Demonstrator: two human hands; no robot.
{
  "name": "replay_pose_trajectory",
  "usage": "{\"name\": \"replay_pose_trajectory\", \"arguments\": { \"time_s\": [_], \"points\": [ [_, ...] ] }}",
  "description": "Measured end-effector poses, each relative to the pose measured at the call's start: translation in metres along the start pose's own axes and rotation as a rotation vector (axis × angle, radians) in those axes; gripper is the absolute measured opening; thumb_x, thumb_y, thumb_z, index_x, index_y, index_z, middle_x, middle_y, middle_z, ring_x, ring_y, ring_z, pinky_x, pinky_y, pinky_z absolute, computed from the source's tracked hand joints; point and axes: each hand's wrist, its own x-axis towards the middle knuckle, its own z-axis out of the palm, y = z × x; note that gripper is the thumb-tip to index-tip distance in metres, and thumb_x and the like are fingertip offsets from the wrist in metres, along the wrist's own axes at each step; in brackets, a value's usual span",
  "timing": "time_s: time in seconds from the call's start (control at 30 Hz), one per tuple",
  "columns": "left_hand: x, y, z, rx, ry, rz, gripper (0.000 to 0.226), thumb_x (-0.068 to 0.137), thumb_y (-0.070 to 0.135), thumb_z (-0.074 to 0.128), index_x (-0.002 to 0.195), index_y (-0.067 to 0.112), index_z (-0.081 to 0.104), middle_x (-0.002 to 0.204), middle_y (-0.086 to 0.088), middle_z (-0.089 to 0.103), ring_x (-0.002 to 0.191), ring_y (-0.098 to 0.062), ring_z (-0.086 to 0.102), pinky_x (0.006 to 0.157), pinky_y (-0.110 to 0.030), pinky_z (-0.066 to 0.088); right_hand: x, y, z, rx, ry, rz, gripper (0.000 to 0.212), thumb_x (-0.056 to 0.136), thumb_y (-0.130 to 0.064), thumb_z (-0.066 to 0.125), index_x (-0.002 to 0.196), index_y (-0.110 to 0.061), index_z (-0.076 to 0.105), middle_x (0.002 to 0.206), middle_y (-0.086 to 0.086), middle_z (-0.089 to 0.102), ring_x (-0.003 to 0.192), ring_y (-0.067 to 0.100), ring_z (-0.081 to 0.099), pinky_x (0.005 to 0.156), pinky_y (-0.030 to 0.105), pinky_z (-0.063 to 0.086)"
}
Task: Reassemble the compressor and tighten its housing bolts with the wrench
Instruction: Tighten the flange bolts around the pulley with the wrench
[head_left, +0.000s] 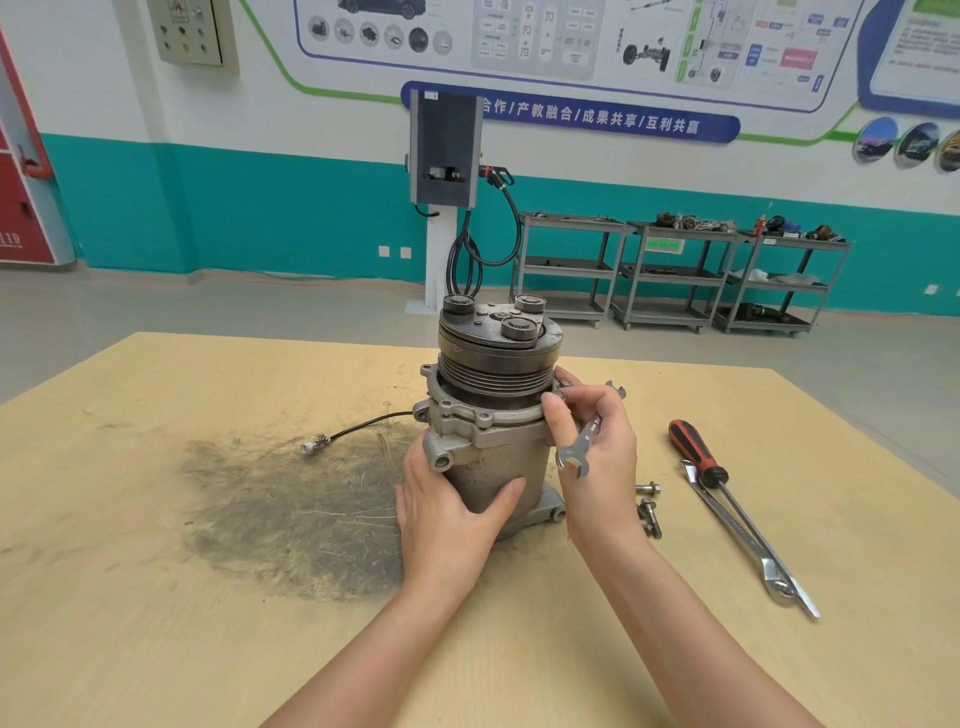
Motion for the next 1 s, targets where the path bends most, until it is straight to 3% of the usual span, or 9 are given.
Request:
{"name": "replay_pose_trajectory", "arguments": {
  "time_s": [0.3, 0.53, 0.7, 0.8, 0.9, 1.0],
  "points": [
    [-0.0011, 0.0008, -0.001, -0.002, -0.004, 0.002, 0.098, 0.066, 0.06, 0.072, 0.144, 0.014, 0.035, 0.142, -0.003, 0.04, 0.137, -0.023, 0.038, 0.114, -0.05, 0.032, -0.0026, -0.0031, -0.0027, -0.053, -0.02, -0.033, 0.009, 0.094, -0.032, 0.059, 0.098, -0.027, 0.065, 0.122, -0.004, 0.065, 0.118, 0.005, 0.057, 0.102, 0.034, 0.047],
    [-0.0009, 0.0015, -0.0009, -0.009, 0.004, 0.005, 0.096, 0.066, 0.056, 0.075, 0.143, 0.011, 0.037, 0.142, -0.005, 0.042, 0.137, -0.024, 0.038, 0.113, -0.051, 0.032, -0.0012, -0.0043, -0.0012, -0.021, -0.002, 0.013, 0.009, 0.09, -0.023, 0.067, 0.093, -0.02, 0.059, 0.126, -0.004, 0.063, 0.12, 0.004, 0.057, 0.103, 0.029, 0.046],
    [-0.0003, 0.0008, -0.0003, -0.007, 0.006, 0.007, 0.096, 0.067, 0.053, 0.077, 0.143, 0.012, 0.036, 0.142, -0.004, 0.041, 0.137, -0.023, 0.038, 0.114, -0.051, 0.031, -0.0035, -0.0056, -0.0027, -0.096, -0.023, -0.049, 0.007, 0.098, -0.023, 0.057, 0.1, -0.026, 0.063, 0.109, -0.012, 0.067, 0.109, 0.001, 0.059, 0.096, 0.029, 0.049],
    [-0.0002, 0.0009, -0.0003, -0.006, 0.005, 0.002, 0.096, 0.067, 0.054, 0.077, 0.143, 0.012, 0.036, 0.142, -0.004, 0.041, 0.137, -0.024, 0.038, 0.113, -0.051, 0.032, -0.0033, -0.0066, -0.002, -0.099, -0.022, -0.029, 0.009, 0.098, -0.024, 0.057, 0.099, -0.028, 0.064, 0.117, -0.01, 0.065, 0.115, 0.001, 0.057, 0.101, 0.029, 0.047],
    [0.0004, 0.0012, -0.0001, -0.002, 0.005, 0.004, 0.096, 0.066, 0.056, 0.076, 0.142, 0.011, 0.038, 0.141, -0.005, 0.042, 0.136, -0.025, 0.039, 0.112, -0.05, 0.033, -0.002, -0.0057, -0.0012, -0.065, -0.021, 0.008, 0.002, 0.094, -0.024, 0.062, 0.096, -0.023, 0.063, 0.124, -0.007, 0.064, 0.121, 0.005, 0.056, 0.106, 0.037, 0.045],
    [0.0003, 0.0012, -0.0002, -0.006, 0.002, 0.006, 0.096, 0.066, 0.055, 0.076, 0.142, 0.011, 0.038, 0.141, -0.005, 0.042, 0.136, -0.025, 0.039, 0.112, -0.05, 0.033, -0.0012, -0.0062, 0.0004, -0.056, 0.001, 0.026, 0.009, 0.091, -0.025, 0.066, 0.095, -0.02, 0.06, 0.127, -0.002, 0.062, 0.122, 0.009, 0.056, 0.107, 0.043, 0.044]
  ]
}}
